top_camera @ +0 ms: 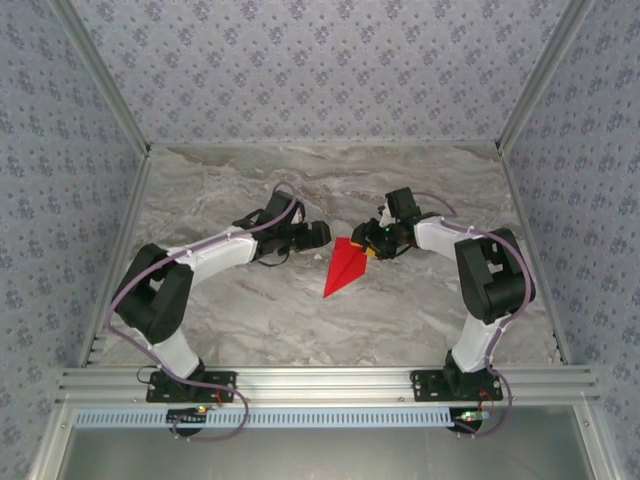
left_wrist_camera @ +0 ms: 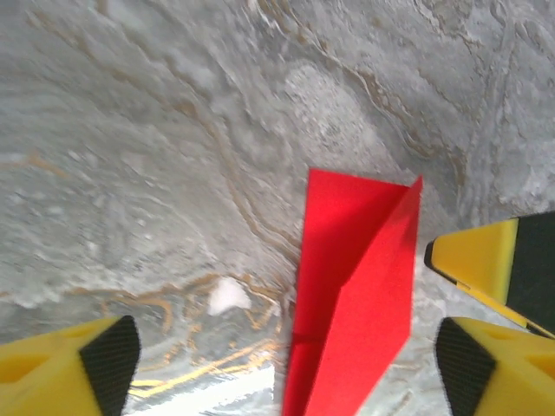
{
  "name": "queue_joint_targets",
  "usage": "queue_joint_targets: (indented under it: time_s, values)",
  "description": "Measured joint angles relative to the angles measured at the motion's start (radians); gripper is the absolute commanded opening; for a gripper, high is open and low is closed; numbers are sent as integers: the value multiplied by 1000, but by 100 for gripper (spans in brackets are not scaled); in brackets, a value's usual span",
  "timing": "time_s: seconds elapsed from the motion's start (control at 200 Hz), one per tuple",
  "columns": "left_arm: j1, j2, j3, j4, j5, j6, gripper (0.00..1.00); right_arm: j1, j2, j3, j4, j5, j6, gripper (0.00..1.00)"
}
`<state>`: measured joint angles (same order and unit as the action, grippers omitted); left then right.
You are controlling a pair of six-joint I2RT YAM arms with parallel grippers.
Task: Fold a paper plane with a square sheet of paper (pick it up from the middle)
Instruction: Turn over the paper at the center of the table.
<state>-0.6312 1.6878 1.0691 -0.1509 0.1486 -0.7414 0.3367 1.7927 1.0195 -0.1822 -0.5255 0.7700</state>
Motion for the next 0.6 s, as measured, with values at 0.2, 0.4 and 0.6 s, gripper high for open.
queue_joint_targets:
  time_s: [0.2,0.4,0.6]
  values:
    - [23,-5,0,-8,-11,-1,99,18,37,8,3,14,18,44]
    - [29,-5,0,-12,-6,-2,99,28,60,17,13,7,20,43]
    - [36,-5,0,-12,-3,-3,99,55,63,18,48,-30,19,38]
